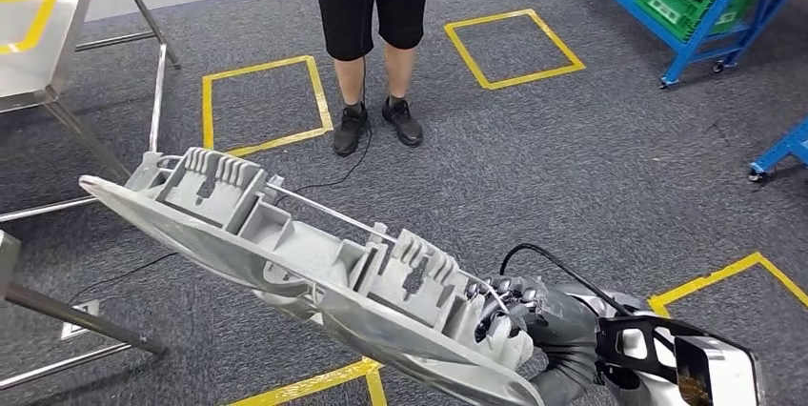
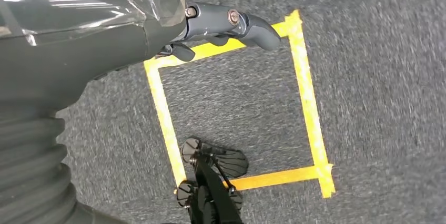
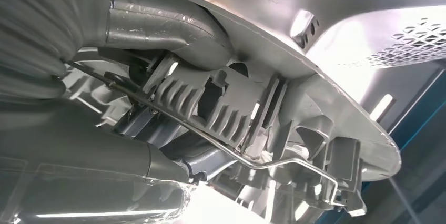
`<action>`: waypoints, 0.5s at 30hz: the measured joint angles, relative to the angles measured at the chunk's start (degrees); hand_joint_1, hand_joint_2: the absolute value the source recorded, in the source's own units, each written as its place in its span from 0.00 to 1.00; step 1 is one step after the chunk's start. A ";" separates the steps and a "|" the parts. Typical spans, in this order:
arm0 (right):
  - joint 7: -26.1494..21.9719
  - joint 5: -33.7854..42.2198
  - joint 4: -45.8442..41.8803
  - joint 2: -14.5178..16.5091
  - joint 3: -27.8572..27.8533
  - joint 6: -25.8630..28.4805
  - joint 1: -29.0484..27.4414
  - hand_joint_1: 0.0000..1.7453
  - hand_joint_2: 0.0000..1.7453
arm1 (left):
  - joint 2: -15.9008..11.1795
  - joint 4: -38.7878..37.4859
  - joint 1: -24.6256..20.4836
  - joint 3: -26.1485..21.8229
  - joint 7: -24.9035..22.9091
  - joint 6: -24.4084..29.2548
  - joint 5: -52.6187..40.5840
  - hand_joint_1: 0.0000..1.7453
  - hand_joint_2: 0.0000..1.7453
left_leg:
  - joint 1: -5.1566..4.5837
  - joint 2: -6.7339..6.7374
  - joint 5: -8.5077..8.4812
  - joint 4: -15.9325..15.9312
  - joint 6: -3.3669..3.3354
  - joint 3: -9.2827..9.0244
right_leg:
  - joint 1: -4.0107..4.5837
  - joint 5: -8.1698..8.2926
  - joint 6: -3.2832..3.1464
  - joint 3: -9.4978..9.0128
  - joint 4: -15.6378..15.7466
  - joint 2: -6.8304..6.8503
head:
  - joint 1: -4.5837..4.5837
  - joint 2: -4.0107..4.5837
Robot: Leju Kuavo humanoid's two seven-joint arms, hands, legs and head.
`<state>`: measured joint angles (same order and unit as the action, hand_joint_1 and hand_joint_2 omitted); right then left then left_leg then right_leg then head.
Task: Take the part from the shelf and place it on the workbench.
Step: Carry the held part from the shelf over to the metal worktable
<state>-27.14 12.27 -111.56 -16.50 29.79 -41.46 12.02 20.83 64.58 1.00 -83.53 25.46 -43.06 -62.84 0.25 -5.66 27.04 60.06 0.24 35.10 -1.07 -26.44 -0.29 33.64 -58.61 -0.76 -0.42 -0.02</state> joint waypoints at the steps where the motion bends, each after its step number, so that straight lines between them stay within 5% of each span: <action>1: -0.01 0.02 0.06 0.04 0.11 0.00 0.07 1.00 1.00 | 0.01 -0.01 -0.04 -0.05 0.01 0.02 0.00 0.00 1.00 | 0.00 2.03 1.31 2.39 0.25 1.15 | -0.01 -0.06 -0.33 -0.14 0.10 0.60 | -0.14 0.00; 3: -0.03 0.04 0.20 0.04 0.29 0.00 0.06 1.00 1.00 | 0.02 -0.05 -0.24 -0.10 0.03 0.03 0.00 0.00 1.00 | 0.16 4.65 4.67 9.77 0.63 4.96 | 0.31 -0.32 -0.78 -0.27 0.10 1.95 | -0.32 0.00; 5: -0.03 0.03 0.40 0.04 0.51 0.01 0.06 1.00 1.00 | 0.07 -0.15 -0.33 -0.23 -0.08 0.08 -0.07 0.00 1.00 | 0.39 5.09 5.85 14.58 0.79 7.63 | 0.56 -0.49 -0.98 -0.32 0.09 3.42 | -0.31 0.00; 7: -0.03 0.03 0.51 0.05 0.73 0.05 0.11 1.00 1.00 | 0.09 -0.20 -0.32 -0.47 -0.36 0.26 -0.30 0.00 1.00 | 0.42 5.68 3.28 11.05 0.67 6.01 | 0.73 -0.72 -1.03 -0.51 0.09 4.78 | -0.32 0.00; 9: -0.01 0.04 0.52 0.07 0.90 0.11 0.27 1.00 1.00 | 0.01 -0.18 -0.37 -0.67 -0.77 0.42 -0.59 0.00 1.00 | 0.00 8.47 0.17 3.25 0.14 1.85 | 1.07 -1.04 -0.82 -0.85 0.07 5.94 | -0.32 0.00; 11: 0.03 0.09 0.52 0.09 1.06 0.14 0.44 1.00 1.00 | -0.07 -0.16 -0.53 -0.82 -1.09 0.43 -0.73 0.00 1.00 | -0.57 10.37 -0.78 -0.77 -0.48 -0.16 | 1.38 -1.34 -0.40 -1.10 0.05 7.07 | -0.25 0.00; 13: 0.03 0.19 0.51 0.15 1.23 0.16 0.54 1.00 1.00 | -0.13 -0.07 -0.60 -1.12 -1.15 0.37 -0.74 0.00 1.00 | -0.83 9.29 -0.82 -1.25 -1.02 -0.10 | 1.40 -1.55 0.08 -1.36 0.20 8.35 | -0.22 -0.01; 15: -0.02 0.27 0.48 0.17 1.34 0.16 0.66 1.00 1.00 | -0.13 0.09 -0.50 -1.43 -1.05 0.12 -0.74 0.00 1.00 | -0.59 7.78 -1.33 -2.05 -1.64 -0.81 | 1.19 -2.34 0.44 -1.14 -0.77 7.07 | -0.16 0.00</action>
<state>-27.15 12.55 -111.08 -16.33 31.13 -41.30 12.68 20.70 64.67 0.50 -84.96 24.41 -42.94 -63.58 -0.34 2.12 25.72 58.01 -1.40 34.29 0.13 -28.78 0.15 32.50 -59.39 6.31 -0.57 -0.03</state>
